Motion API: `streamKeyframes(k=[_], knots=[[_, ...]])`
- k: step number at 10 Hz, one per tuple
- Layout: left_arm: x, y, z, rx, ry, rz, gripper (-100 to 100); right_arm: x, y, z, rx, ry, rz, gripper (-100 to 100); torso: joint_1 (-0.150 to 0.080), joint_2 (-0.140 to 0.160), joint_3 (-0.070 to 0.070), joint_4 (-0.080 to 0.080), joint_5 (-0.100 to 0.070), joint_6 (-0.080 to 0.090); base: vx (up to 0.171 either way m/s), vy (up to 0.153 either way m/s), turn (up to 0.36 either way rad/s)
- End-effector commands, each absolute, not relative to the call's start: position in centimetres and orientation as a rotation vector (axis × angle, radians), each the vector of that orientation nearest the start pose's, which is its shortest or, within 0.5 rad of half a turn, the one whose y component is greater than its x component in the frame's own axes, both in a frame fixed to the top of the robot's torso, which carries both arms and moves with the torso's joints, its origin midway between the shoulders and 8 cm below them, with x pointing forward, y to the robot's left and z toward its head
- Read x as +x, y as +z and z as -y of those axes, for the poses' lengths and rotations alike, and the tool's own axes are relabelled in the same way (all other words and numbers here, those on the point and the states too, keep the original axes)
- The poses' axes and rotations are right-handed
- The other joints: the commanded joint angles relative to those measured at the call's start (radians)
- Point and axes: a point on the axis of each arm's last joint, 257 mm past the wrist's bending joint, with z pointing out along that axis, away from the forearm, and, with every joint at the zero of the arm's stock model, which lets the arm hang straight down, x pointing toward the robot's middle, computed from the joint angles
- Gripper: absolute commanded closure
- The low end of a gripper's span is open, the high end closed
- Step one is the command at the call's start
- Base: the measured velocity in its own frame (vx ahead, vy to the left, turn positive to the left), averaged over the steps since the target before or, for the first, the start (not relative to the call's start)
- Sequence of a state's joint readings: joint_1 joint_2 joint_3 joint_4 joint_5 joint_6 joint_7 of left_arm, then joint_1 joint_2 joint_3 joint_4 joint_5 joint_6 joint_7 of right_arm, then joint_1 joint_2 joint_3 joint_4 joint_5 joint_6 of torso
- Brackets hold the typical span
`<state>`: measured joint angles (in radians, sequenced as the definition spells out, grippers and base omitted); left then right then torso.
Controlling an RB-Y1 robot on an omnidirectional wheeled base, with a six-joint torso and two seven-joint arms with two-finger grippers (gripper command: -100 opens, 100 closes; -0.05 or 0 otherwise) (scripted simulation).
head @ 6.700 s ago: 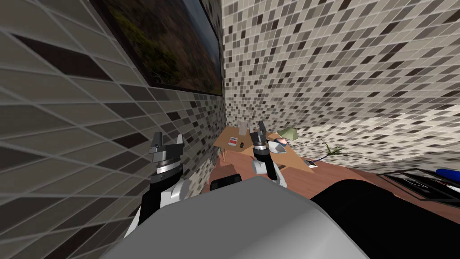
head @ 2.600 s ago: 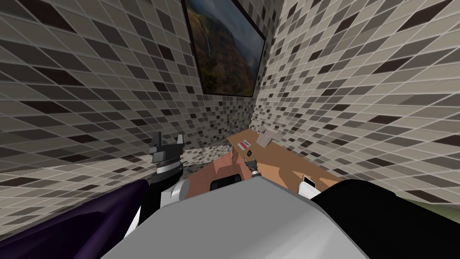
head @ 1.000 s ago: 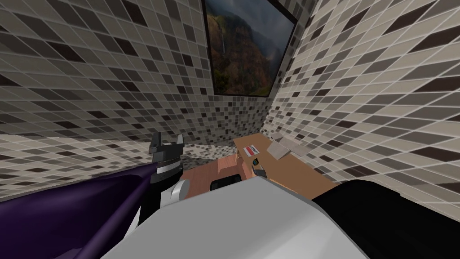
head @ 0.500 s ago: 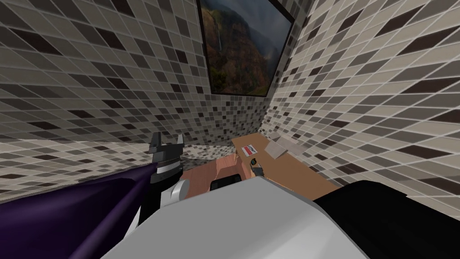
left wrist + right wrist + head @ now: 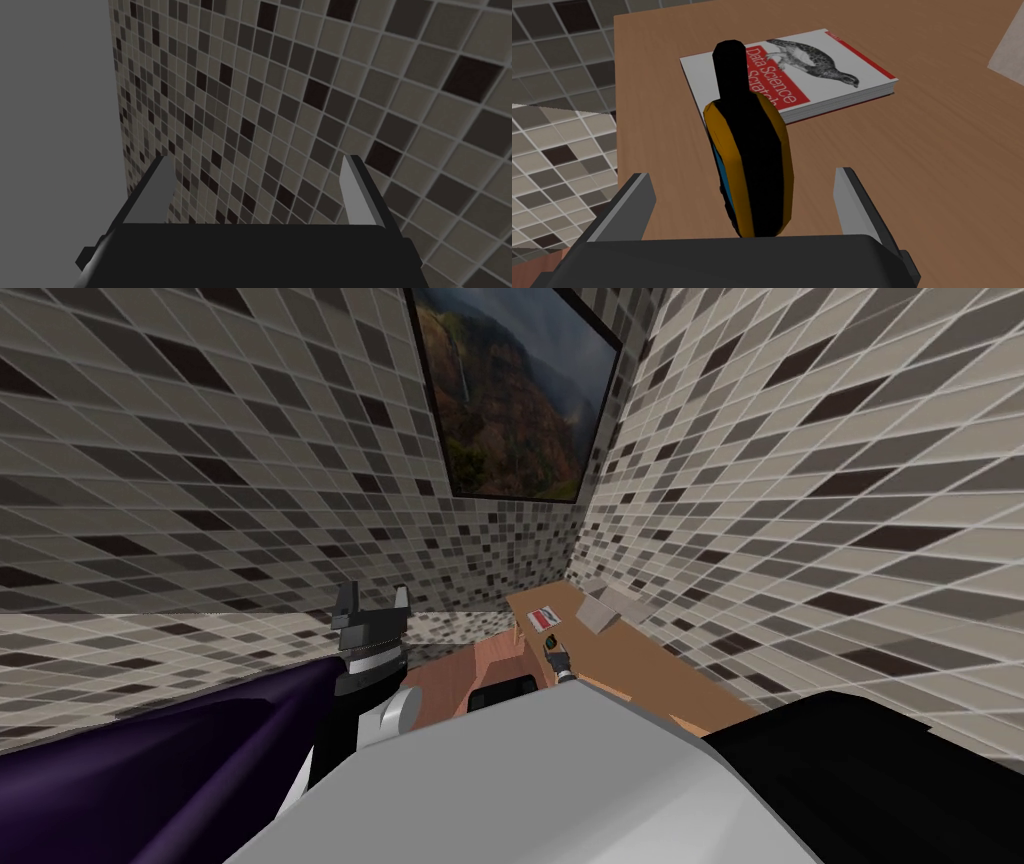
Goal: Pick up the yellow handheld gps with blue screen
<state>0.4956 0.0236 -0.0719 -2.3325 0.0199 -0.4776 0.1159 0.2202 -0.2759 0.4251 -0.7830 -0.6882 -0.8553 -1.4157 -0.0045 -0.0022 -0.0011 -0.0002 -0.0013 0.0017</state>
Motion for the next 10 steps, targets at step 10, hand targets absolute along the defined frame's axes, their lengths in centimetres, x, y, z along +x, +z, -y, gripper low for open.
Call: streamKeyframes(k=[10], knots=[[34.0,4.4,-25.4,-0.680,-1.507,-0.568,0,38.3,-48.8,21.9,-2.494,-1.958,-0.093,-100,0.002,-0.001,-0.001,0.000,0.001,0.000,-0.028,-0.060,-0.088]])
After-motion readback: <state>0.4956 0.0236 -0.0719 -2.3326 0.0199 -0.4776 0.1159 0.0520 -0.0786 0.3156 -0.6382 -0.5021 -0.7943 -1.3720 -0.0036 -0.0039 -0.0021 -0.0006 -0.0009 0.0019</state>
